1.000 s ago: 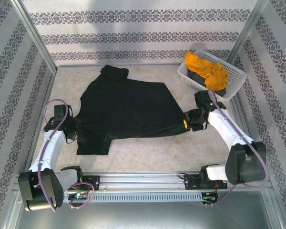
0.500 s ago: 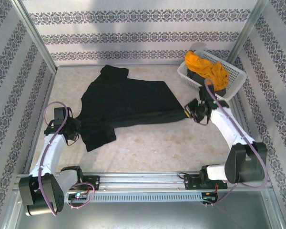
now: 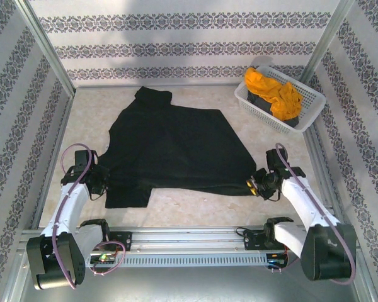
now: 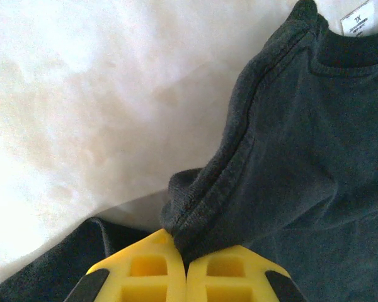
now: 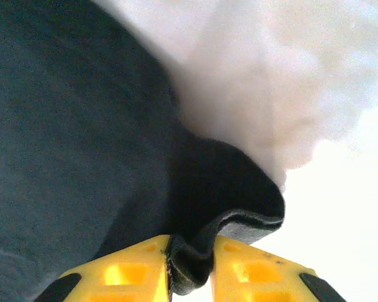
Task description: Fold and stack the t-shirts
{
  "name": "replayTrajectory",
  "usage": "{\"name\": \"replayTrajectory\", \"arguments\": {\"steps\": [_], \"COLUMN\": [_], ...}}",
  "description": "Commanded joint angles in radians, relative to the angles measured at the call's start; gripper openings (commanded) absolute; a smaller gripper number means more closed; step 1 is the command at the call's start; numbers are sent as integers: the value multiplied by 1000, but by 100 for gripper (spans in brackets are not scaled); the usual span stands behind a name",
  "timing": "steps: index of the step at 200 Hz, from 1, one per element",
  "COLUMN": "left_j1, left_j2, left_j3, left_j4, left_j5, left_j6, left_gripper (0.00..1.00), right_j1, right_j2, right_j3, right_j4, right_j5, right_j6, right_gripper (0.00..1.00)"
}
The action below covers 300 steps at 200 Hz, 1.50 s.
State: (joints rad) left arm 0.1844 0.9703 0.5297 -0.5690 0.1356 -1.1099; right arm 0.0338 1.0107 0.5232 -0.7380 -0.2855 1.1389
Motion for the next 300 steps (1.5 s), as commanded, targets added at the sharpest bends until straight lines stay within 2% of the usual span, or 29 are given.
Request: {"name": "replayTrajectory", "arguments": {"steps": [1,10,29,95,119,141,161,183,214,235,259,282,300], "left_j1": [-2,-2,-2,-3,-3,-3,-3,-2,-2,-2,-2,-2,-1], "left_j2": [-12,-12,-12,-16,-15,-18,-23,-12,19,-22,-139,-259,-295], "left_j3": [7,5,2,9,9,11,62,191,420,531,581,627,695], "left_j4": [-23,-23,-22,-17,-12,2,34,109,155,138,108,75,67], "left_j5": [4,2,5,6,9,17,30,21,-42,-104,-148,-180,-201], "left_j6": [-18,-16,-18,-19,-20,-16,-2,10,49,103,163,214,257], "left_gripper": [0,0,0,0,0,0,0,0,0,0,0,0,0], "right_j1": [-15,-17,-20,-17,-17,-17,-15,-12,-9,-15,-18,-18,-19], "right_j2": [-43,-52,-52,-1,15,0,8,84,202,223,179,56,-50], "right_j3": [-45,-50,-43,4,-43,-64,48,277,645,799,878,855,823], "right_j4": [-181,-204,-206,-274,-233,-108,-31,114,172,216,242,284,311], "right_j5": [20,19,20,15,-12,-29,24,57,144,181,186,209,243], "right_j6": [106,131,157,206,221,225,154,14,-201,-279,-337,-348,-347], "right_gripper": [16,14,0,0,0,0,0,0,0,0,0,0,0]}}
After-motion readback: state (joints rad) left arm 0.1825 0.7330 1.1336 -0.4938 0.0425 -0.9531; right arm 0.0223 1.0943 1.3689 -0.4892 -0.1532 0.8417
